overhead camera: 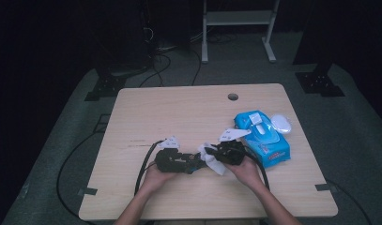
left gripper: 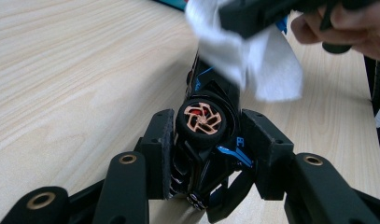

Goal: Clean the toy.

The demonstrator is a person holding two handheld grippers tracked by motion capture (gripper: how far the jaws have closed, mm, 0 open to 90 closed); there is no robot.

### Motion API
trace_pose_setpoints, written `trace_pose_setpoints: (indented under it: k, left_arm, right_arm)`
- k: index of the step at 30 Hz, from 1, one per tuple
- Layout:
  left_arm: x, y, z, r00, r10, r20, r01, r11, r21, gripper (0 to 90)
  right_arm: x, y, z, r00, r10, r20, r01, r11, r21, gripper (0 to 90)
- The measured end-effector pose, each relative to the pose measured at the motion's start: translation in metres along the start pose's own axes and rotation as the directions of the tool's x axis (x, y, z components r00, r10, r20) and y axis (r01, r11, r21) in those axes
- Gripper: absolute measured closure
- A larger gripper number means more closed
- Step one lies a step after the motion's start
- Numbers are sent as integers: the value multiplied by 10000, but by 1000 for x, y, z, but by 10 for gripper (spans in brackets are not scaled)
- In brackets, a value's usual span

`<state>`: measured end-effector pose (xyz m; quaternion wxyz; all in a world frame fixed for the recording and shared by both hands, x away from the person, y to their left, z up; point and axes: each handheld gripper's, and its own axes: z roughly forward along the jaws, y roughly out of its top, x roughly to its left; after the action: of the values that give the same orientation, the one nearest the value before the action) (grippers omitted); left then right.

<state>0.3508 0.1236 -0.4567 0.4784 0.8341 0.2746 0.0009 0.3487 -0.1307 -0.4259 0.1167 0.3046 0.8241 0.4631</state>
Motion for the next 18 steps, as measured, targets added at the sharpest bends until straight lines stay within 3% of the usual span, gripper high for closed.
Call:
trace_pose_setpoints:
  k: [3,5,12,13,18]
  left_arm:
    - [1,0,0,10000,-81,30,81,10000,0,549]
    - [2,2,-3,9990,-383,209,387,9990,-208,530]
    - [7,6,-12,9950,-888,454,917,9936,-658,502]
    - [9,6,-12,9927,-1073,551,1108,9918,-642,492]
    - [9,5,-8,9901,-1248,648,1278,9908,-436,473]
  right_arm:
    - [-13,-8,-13,9991,297,294,-296,9996,-32,815]
    - [-16,-11,-14,9989,435,154,-435,9991,-11,815]
    - [-14,-13,-15,9994,312,114,-313,9995,65,815]
    - [-13,-13,-16,9996,270,92,-271,9996,90,815]
    - [-12,-15,-18,9997,234,61,-234,9997,116,815]
